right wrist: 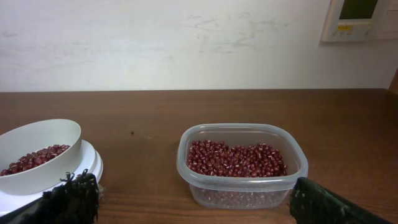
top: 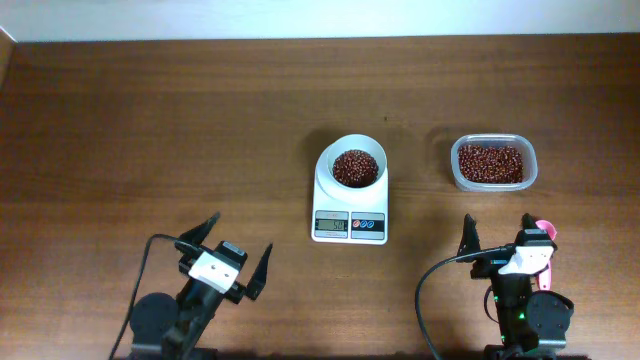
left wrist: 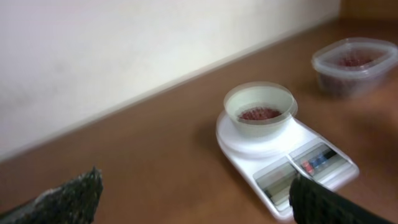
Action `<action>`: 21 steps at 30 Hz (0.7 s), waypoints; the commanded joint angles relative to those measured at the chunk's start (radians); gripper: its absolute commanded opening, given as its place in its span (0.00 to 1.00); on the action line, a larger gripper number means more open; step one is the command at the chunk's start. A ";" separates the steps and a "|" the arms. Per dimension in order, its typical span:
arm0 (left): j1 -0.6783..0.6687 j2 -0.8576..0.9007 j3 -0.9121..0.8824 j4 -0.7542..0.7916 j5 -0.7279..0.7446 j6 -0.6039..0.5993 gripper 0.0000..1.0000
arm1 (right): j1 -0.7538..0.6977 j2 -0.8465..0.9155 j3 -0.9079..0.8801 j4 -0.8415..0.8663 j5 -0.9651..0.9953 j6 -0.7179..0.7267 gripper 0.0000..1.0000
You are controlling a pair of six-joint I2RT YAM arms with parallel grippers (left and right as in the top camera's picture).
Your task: Scoop and weigh 50g on scale
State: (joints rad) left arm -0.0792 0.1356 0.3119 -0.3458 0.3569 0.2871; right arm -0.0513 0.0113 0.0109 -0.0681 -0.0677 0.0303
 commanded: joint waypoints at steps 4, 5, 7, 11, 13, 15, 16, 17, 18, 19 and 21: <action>0.081 -0.119 -0.220 0.211 -0.014 -0.032 0.99 | 0.005 -0.007 -0.005 -0.007 0.009 0.011 0.99; 0.085 -0.132 -0.235 0.214 -0.021 -0.032 0.99 | 0.005 -0.007 -0.005 -0.007 0.009 0.011 0.99; 0.085 -0.131 -0.262 0.224 -0.068 -0.032 0.99 | 0.005 -0.007 -0.005 -0.007 0.009 0.011 0.99; 0.084 -0.131 -0.286 0.244 -0.202 -0.033 0.99 | 0.005 -0.007 -0.005 -0.007 0.009 0.011 0.99; 0.084 -0.131 -0.305 0.283 -0.208 -0.033 0.99 | 0.005 -0.007 -0.005 -0.007 0.009 0.011 0.99; 0.079 -0.131 -0.304 0.284 -0.209 -0.032 0.99 | 0.005 -0.007 -0.005 -0.007 0.009 0.011 0.99; 0.076 -0.131 -0.304 0.283 -0.209 -0.033 0.99 | 0.005 -0.007 -0.005 -0.007 0.009 0.011 0.99; 0.073 -0.131 -0.304 0.280 -0.210 -0.032 0.99 | 0.005 -0.007 -0.005 -0.007 0.009 0.011 0.99; 0.072 -0.131 -0.304 0.278 -0.222 -0.032 0.99 | 0.005 -0.007 -0.005 -0.007 0.009 0.011 0.99; 0.069 -0.131 -0.304 0.277 -0.223 -0.033 0.99 | 0.005 -0.007 -0.005 -0.007 0.010 0.011 0.99; 0.064 -0.131 -0.304 0.277 -0.224 -0.033 0.99 | 0.005 -0.007 -0.005 -0.007 0.009 0.011 0.99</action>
State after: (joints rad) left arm -0.0055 0.0147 0.0177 -0.0696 0.1509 0.2646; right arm -0.0513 0.0109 0.0109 -0.0681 -0.0677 0.0307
